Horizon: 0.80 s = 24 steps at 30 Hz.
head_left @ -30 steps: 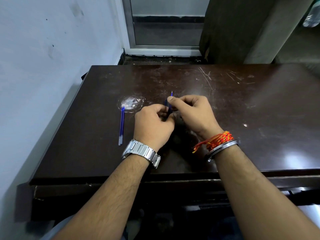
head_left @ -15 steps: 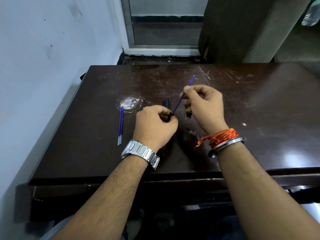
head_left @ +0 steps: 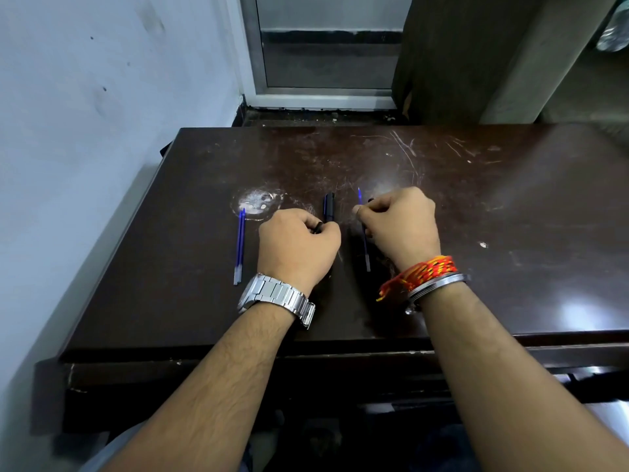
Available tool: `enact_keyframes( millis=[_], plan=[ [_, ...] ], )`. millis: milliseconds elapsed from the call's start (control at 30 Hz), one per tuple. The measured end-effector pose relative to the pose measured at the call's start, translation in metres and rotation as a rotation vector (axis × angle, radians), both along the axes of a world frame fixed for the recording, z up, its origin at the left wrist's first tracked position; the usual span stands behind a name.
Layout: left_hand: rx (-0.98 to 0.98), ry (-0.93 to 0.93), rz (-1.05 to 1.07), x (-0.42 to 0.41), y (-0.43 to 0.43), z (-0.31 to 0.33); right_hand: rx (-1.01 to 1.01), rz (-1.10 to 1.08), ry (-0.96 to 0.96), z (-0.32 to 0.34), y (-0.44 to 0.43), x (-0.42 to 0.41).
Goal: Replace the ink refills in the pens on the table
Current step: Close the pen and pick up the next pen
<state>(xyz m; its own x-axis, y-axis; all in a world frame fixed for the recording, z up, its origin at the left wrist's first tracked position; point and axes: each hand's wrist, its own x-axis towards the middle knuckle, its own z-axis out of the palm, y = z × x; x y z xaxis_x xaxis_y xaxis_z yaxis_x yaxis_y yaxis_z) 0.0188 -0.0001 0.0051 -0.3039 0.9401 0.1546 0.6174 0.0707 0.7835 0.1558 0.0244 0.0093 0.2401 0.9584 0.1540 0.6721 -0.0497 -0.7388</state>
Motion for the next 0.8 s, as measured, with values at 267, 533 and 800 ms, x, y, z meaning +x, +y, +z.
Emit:
enact_keyframes(
  millis=[267, 533, 800],
  plan=[
    [-0.009, -0.008, -0.006, 0.0010, -0.0011, 0.0023, -0.072, -0.006, -0.102, -0.0030, -0.0010, -0.0064],
    [-0.011, -0.034, -0.010, -0.0002, -0.0005, 0.0023, -0.162, -0.017, -0.152, 0.0010, -0.0037, -0.0109],
    [-0.021, -0.035, -0.018, 0.0000, -0.0009, 0.0027, -0.145, -0.010, -0.160, -0.0002, -0.0020, -0.0085]
  ],
)
